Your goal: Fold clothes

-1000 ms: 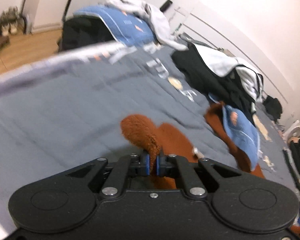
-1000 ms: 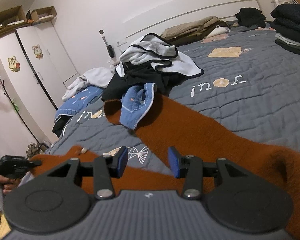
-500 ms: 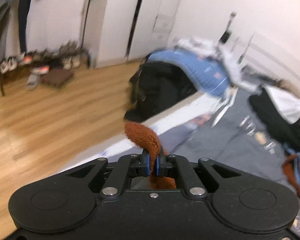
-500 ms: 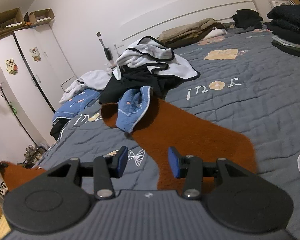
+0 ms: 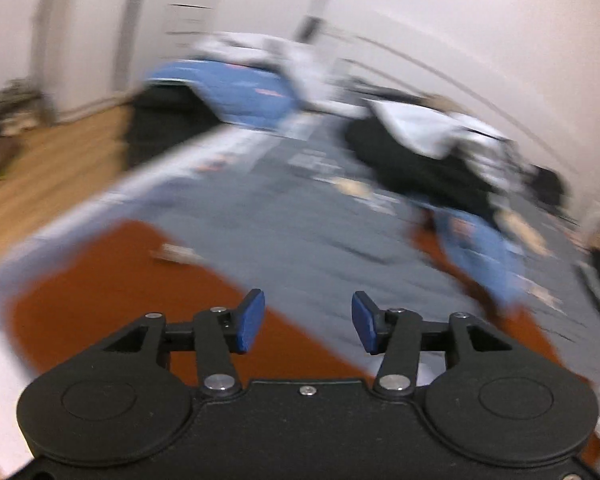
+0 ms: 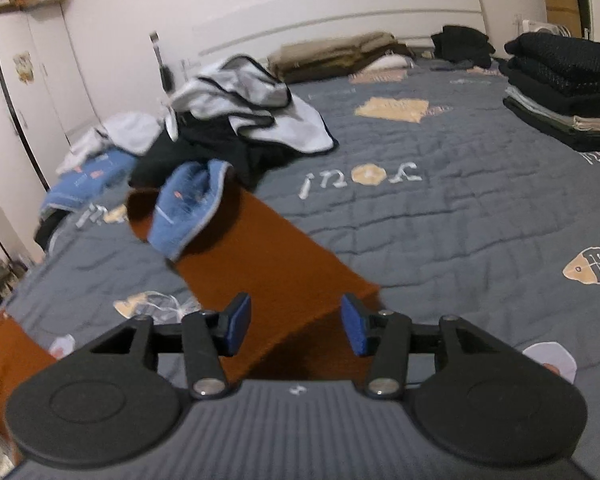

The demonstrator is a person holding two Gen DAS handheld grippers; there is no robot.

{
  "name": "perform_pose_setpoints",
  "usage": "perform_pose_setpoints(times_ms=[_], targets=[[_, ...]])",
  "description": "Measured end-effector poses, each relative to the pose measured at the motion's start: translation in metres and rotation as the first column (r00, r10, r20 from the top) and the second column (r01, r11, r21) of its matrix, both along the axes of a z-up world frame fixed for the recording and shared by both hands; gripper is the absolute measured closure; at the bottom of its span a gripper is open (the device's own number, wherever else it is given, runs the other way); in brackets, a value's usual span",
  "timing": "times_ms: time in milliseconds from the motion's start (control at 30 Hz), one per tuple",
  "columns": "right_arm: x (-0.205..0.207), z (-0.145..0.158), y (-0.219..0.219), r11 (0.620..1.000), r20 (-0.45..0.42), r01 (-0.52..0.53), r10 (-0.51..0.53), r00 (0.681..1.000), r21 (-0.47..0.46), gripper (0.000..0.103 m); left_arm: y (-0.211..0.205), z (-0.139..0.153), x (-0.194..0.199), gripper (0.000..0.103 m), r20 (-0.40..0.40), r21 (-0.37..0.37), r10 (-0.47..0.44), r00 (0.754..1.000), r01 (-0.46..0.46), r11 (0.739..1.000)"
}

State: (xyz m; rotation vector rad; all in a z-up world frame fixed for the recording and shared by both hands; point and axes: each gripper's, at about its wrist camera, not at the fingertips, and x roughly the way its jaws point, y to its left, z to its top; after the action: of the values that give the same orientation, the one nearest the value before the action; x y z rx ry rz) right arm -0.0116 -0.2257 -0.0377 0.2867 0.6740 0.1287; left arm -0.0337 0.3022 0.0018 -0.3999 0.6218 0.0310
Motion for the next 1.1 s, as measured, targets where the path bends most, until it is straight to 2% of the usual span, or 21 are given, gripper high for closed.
perform_pose_setpoints(times_ms=[133, 267, 367, 467, 633, 767, 833, 867, 967, 1100], targets=[[0.017, -0.007, -0.01, 1.0, -0.061, 0.011, -0.011, 0.998, -0.001, 0.052, -0.076, -0.012, 0.0, 0.048, 0.04, -0.085, -0.128, 0.991, 0.131, 0.988], [0.033, -0.013, -0.02, 1.0, -0.121, 0.021, -0.022, 0.992, -0.003, 0.051, -0.124, -0.032, 0.006, 0.047, 0.051, -0.163, -0.176, 0.983, 0.182, 0.97], [0.044, -0.024, -0.026, 0.999, -0.16, 0.036, -0.039, 0.986, -0.021, 0.05, -0.142, -0.049, 0.008, 0.046, 0.06, -0.19, -0.216, 0.975, 0.224, 0.956], [0.057, -0.036, -0.034, 0.999, -0.213, 0.042, -0.041, 0.976, -0.001, 0.05, -0.154, -0.057, 0.008, 0.046, 0.035, -0.139, -0.252, 0.967, 0.254, 0.957], [0.076, -0.055, -0.042, 0.996, -0.289, 0.054, -0.029, 0.957, 0.077, 0.049, -0.151, -0.057, 0.006, 0.046, 0.048, -0.156, -0.263, 0.964, 0.267, 0.951], [0.073, -0.065, -0.046, 0.986, -0.294, 0.087, -0.042, 0.955, 0.144, 0.05, -0.147, -0.062, 0.01, 0.046, 0.032, -0.181, -0.246, 0.969, 0.247, 0.952], [0.07, -0.07, -0.048, 0.979, -0.294, 0.105, -0.049, 0.955, 0.177, 0.066, -0.147, -0.063, 0.013, 0.046, 0.026, -0.188, -0.243, 0.97, 0.243, 0.951], [0.069, -0.073, -0.049, 0.974, -0.293, 0.114, -0.053, 0.954, 0.194, 0.094, -0.147, -0.063, 0.014, 0.046, 0.027, -0.189, -0.244, 0.969, 0.245, 0.951], [0.06, -0.058, -0.061, 0.952, -0.25, 0.144, -0.076, 0.965, 0.268, 0.094, -0.149, -0.059, 0.015, 0.046, 0.037, -0.19, -0.247, 0.968, 0.25, 0.949], [0.021, -0.021, -0.074, 0.942, -0.139, 0.156, -0.119, 0.983, 0.297, 0.095, -0.155, -0.055, 0.015, 0.046, 0.053, -0.205, -0.258, 0.965, 0.264, 0.943]])
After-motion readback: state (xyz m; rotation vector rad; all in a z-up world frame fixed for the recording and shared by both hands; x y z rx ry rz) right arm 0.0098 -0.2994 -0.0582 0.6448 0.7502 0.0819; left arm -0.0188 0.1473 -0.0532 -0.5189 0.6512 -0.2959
